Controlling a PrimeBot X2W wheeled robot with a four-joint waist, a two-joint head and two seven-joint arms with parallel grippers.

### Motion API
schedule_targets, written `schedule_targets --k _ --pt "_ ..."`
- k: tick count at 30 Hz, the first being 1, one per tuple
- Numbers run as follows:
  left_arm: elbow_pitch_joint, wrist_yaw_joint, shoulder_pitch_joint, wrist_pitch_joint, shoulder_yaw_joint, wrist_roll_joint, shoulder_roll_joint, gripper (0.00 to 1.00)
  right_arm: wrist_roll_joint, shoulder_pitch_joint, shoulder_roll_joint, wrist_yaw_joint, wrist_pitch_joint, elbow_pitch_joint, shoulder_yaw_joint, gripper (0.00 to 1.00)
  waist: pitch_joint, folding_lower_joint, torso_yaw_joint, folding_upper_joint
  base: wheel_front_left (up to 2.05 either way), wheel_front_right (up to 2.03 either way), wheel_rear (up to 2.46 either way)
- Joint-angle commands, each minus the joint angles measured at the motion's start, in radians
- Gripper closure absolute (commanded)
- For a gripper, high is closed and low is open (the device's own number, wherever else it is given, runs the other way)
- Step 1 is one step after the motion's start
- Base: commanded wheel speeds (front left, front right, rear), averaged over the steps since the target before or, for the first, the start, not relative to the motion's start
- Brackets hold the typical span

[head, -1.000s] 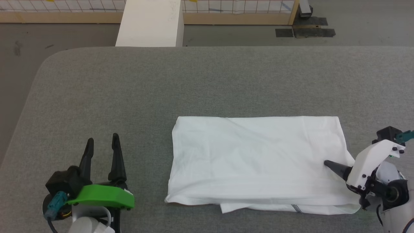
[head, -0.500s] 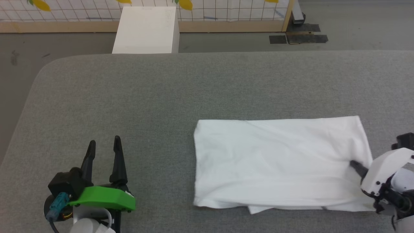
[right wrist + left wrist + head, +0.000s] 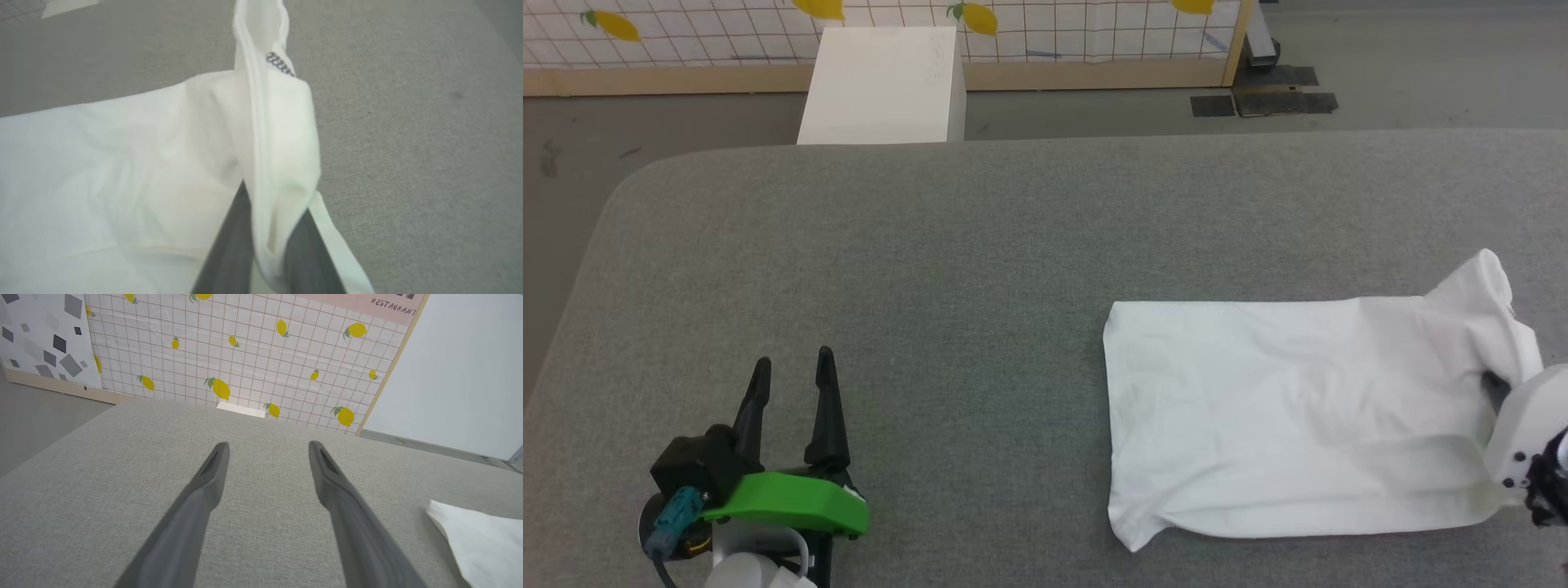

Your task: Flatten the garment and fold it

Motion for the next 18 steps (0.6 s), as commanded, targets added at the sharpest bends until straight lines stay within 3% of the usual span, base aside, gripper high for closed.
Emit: schedule_targets --k 1,10,14,18 --pt "0.002 -0.005 -0.002 -0.005 0.001 0.006 -0.005 0.0 -0.001 0.02 0.017 -0.002 0.025 -0.056 0.029 1.0 -0.003 0.0 0.001 0.0 0.0 0.0 0.0" --pt "0.002 -0.01 -0.007 -0.005 0.003 0.015 -0.007 0.0 -0.004 0.087 0.068 -0.002 0.247 -0.421 0.291 1.0 -0.002 0.0 0.012 0.0 0.0 0.0 0.0" --pt "0.002 -0.012 -0.012 -0.005 0.002 0.017 -0.008 0.0 -0.023 0.06 0.073 -0.002 0.291 -0.452 0.447 1.0 0.004 0.0 0.019 0.0 0.0 0.0 0.0" --pt "0.001 -0.014 -0.02 -0.005 -0.002 0.014 -0.008 0.0 -0.043 0.001 0.079 -0.002 0.276 -0.385 0.584 1.0 0.017 0.0 0.031 0.0 0.0 0.0 0.0"
